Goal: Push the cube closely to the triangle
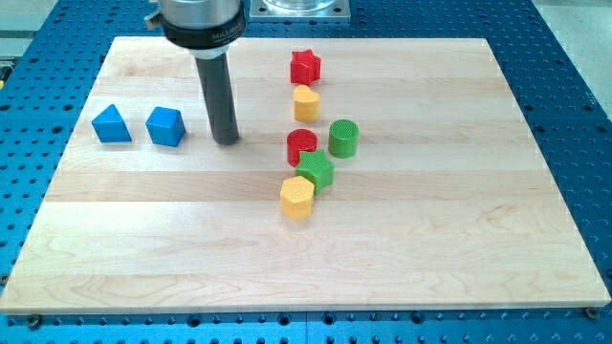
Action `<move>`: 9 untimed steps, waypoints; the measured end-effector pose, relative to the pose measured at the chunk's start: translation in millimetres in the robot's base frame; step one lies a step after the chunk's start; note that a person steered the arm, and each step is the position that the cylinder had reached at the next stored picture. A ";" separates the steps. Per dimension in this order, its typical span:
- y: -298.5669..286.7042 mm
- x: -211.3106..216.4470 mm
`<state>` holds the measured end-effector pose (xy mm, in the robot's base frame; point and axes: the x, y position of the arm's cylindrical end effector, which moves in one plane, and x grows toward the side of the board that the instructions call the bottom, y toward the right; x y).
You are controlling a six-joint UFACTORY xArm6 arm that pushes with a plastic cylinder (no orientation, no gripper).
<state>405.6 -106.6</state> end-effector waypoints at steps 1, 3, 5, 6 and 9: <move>-15.9 0.0; -74.1 0.0; -75.8 -14.1; -75.8 -27.4; -16.3 -27.8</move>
<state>377.8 -122.8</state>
